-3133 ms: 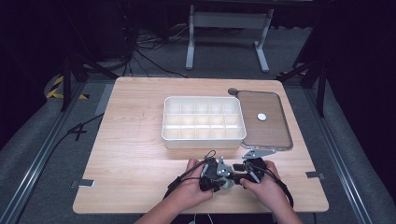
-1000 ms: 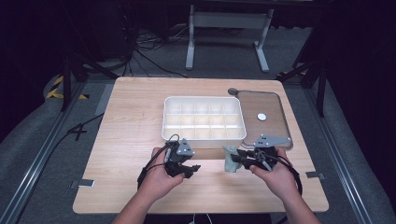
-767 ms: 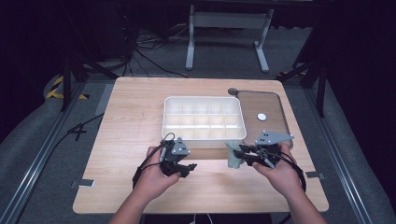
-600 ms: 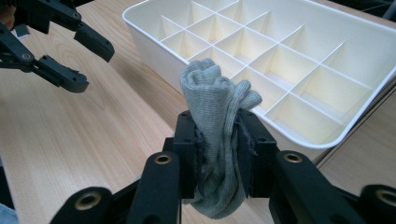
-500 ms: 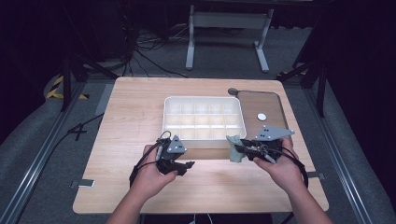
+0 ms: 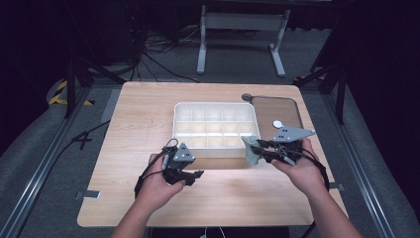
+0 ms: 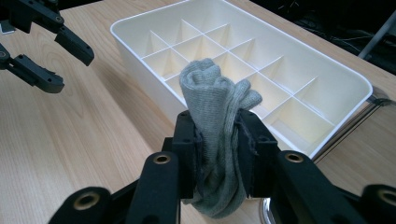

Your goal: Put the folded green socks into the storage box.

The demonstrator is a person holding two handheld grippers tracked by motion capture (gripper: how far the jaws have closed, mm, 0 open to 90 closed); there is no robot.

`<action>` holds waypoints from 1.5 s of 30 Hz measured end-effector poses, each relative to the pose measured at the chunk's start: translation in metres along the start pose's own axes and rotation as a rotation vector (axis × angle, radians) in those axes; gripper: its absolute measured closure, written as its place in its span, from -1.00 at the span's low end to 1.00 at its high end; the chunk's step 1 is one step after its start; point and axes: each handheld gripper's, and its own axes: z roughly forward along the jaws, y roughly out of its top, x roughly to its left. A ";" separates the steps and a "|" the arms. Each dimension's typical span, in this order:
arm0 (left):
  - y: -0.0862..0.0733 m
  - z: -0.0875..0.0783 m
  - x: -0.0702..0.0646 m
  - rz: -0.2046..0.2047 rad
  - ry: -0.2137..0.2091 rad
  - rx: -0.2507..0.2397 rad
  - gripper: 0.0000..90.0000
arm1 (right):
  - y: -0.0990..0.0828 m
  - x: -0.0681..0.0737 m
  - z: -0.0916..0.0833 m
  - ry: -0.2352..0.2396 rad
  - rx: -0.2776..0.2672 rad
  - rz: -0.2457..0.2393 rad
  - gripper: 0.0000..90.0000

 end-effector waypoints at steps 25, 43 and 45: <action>-0.025 -0.024 0.007 -0.061 0.059 0.001 0.03 | 0.034 -0.044 0.022 -0.034 0.036 0.012 0.55; -0.024 -0.023 0.009 -0.062 0.052 -0.002 0.03 | 0.025 -0.055 0.061 -0.103 0.154 -0.028 0.54; -0.023 -0.023 0.009 -0.058 0.044 0.006 0.04 | 0.023 -0.055 0.063 -0.107 0.159 -0.030 0.53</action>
